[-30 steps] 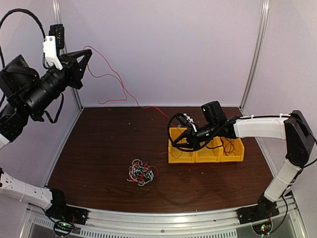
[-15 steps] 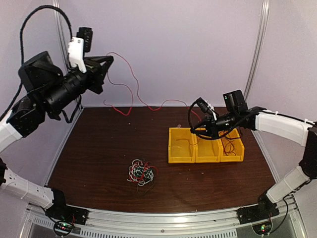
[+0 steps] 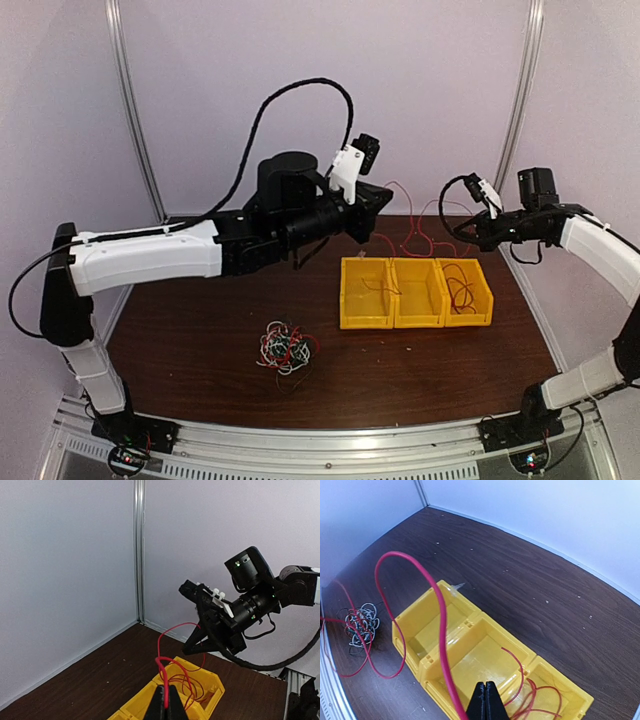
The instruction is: Untangle the cables
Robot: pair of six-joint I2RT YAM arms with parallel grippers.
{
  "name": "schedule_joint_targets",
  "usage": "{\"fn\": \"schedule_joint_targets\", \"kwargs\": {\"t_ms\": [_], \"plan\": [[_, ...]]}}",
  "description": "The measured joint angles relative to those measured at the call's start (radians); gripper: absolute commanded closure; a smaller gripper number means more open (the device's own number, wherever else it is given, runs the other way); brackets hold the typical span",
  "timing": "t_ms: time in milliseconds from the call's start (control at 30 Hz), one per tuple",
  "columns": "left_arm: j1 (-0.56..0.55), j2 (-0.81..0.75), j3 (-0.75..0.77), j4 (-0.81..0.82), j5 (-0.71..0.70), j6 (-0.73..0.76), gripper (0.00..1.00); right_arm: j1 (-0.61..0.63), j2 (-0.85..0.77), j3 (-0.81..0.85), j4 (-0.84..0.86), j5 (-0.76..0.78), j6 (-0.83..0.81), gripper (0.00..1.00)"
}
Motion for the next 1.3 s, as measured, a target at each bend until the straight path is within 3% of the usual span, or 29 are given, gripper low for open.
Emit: {"fn": "schedule_joint_targets", "kwargs": {"t_ms": [333, 467, 600, 933, 1133, 1300], "plan": [[-0.012, 0.397, 0.327, 0.147, 0.074, -0.176, 1.0, -0.124, -0.011, -0.086, -0.008, 0.106, -0.015, 1.0], [-0.023, 0.545, 0.468, 0.179, 0.078, -0.239, 1.0, -0.14, 0.042, -0.132, -0.006, 0.126, -0.013, 0.59], [-0.034, 0.649, 0.572, 0.195, 0.079, -0.285, 1.0, -0.165, 0.086, -0.133, -0.042, 0.126, -0.028, 0.4], [-0.038, 0.742, 0.625, 0.25, 0.096, -0.356, 1.0, -0.245, -0.143, -0.105, -0.235, 0.167, -0.169, 0.41], [-0.038, 0.75, 0.632, 0.275, 0.114, -0.376, 1.0, -0.246, -0.264, -0.089, -0.327, 0.034, -0.311, 0.3], [-0.038, 0.75, 0.636, 0.29, 0.139, -0.395, 1.0, -0.229, -0.195, -0.09, -0.297, -0.045, -0.317, 0.23]]}}
